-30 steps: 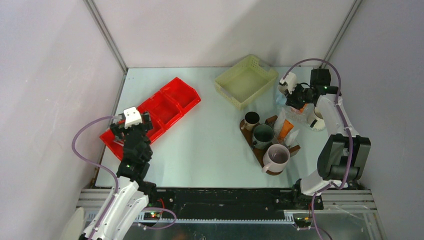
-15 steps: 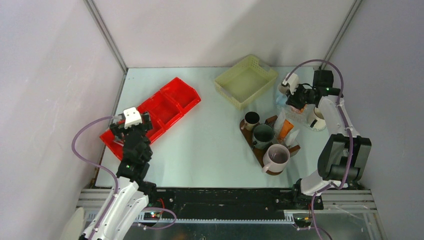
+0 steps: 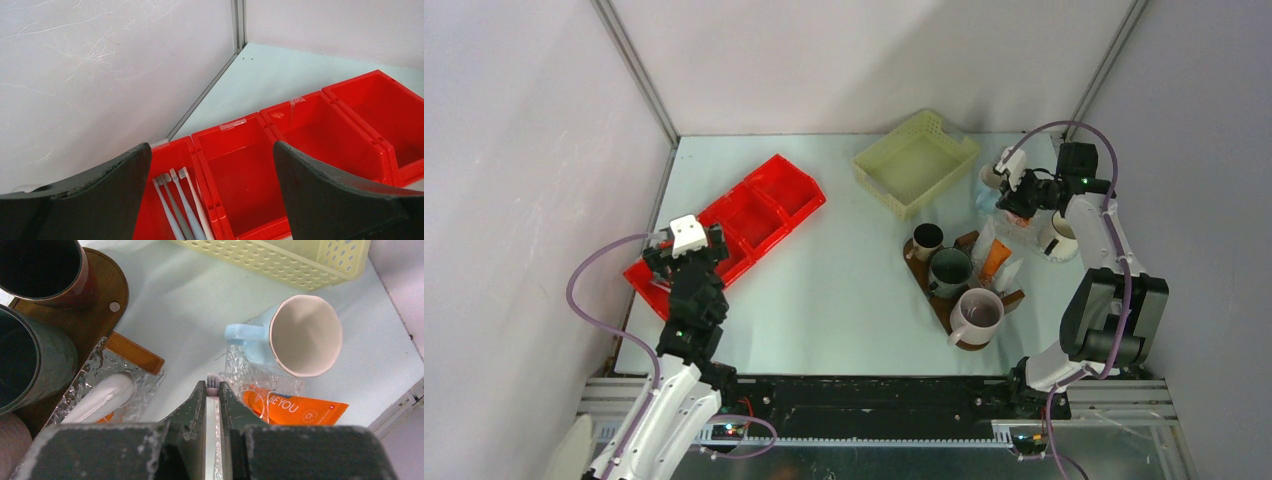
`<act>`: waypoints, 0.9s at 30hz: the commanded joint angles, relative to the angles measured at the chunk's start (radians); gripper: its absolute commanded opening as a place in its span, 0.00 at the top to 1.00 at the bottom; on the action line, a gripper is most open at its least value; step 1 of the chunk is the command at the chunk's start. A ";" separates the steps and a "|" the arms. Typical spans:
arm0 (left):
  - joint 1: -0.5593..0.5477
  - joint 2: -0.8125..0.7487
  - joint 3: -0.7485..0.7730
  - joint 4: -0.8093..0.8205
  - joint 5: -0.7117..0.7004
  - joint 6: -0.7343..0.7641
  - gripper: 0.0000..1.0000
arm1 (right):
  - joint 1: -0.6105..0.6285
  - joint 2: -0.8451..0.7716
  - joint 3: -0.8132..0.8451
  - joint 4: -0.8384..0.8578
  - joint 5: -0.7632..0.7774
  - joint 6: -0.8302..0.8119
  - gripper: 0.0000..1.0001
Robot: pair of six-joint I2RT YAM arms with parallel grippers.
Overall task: Prepare toiletry sets of a toothbrush and toothpaste on the tray
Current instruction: Adjust the toothbrush in the toothpaste holder.
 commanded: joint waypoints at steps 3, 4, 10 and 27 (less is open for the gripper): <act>0.006 -0.017 -0.004 0.023 0.015 0.024 0.02 | -0.010 -0.029 0.002 0.020 -0.082 -0.040 1.00; 0.005 -0.017 -0.004 0.024 0.015 0.025 0.02 | -0.011 -0.029 0.002 0.014 -0.087 -0.053 1.00; 0.006 -0.016 -0.004 0.023 0.017 0.025 0.02 | -0.023 -0.022 0.002 0.001 -0.107 -0.105 1.00; 0.005 -0.012 -0.004 0.021 0.026 0.029 0.02 | -0.067 -0.003 0.001 -0.072 -0.136 -0.225 0.94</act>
